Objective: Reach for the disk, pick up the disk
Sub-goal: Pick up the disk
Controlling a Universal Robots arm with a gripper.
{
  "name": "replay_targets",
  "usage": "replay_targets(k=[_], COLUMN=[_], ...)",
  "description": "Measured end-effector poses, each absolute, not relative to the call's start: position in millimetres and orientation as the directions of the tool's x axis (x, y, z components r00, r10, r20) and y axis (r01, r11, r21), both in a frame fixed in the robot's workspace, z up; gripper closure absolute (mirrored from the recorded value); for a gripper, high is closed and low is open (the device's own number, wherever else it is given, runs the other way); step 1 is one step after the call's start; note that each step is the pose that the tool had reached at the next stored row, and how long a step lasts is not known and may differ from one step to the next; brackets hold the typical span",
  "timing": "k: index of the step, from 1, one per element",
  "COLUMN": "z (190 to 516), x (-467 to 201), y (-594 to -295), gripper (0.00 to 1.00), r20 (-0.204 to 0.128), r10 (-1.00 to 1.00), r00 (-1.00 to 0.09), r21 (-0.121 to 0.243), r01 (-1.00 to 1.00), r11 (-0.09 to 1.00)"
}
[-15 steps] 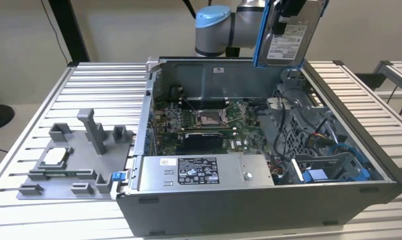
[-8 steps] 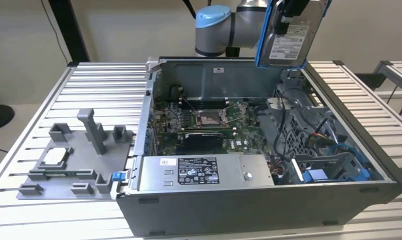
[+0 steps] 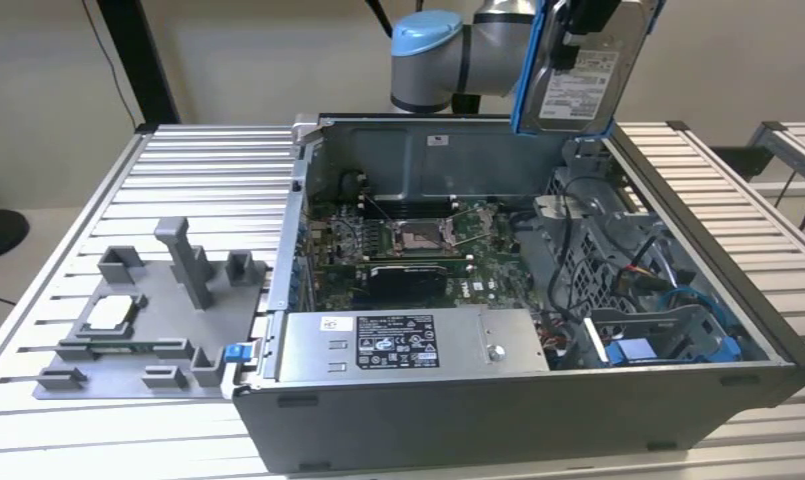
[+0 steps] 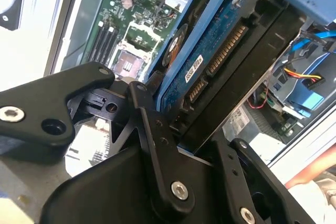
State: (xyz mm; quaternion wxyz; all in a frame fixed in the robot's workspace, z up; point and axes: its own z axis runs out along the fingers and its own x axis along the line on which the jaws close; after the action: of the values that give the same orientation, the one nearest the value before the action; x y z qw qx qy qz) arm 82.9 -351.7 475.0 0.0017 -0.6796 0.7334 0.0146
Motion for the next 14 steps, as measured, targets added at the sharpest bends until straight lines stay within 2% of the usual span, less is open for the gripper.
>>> replay_targets(k=[14], z=[474.3], x=[82.9], y=[-368.0], gripper=[1.00], r20=[-0.022], r10=[-0.997], r00=[-0.076], r21=[0.019], r01=[-0.997], r11=[0.076])
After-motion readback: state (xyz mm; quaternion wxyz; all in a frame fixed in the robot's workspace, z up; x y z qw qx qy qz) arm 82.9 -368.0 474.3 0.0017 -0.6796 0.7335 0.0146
